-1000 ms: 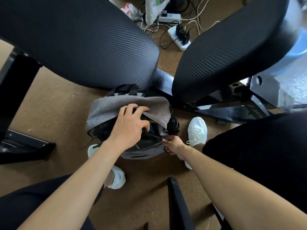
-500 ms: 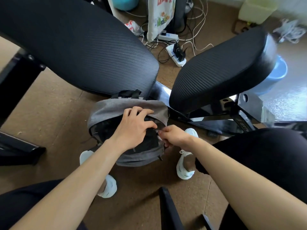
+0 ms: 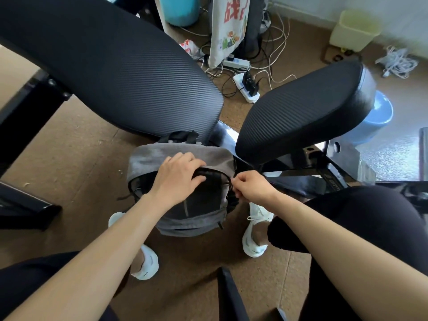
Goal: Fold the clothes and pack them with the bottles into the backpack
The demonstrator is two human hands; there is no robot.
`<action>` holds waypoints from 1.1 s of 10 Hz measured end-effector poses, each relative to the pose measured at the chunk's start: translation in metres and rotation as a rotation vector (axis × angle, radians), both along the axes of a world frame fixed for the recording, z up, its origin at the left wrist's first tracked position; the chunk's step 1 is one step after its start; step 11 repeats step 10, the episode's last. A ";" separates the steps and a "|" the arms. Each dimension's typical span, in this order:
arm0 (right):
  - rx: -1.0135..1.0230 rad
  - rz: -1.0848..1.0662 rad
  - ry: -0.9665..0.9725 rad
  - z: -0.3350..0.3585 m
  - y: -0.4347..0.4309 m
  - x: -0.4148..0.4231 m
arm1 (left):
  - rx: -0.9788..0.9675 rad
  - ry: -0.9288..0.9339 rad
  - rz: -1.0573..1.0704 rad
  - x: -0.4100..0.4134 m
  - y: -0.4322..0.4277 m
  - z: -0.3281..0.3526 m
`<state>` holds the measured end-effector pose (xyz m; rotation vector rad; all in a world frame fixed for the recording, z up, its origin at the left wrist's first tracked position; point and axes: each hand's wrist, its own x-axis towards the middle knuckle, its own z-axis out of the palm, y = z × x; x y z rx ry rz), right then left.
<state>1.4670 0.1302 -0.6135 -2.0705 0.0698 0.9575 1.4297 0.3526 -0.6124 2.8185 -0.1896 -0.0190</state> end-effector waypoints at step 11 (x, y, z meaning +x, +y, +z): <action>-0.251 0.253 -0.238 -0.004 0.008 -0.012 | -0.293 -0.103 0.168 -0.035 0.012 0.016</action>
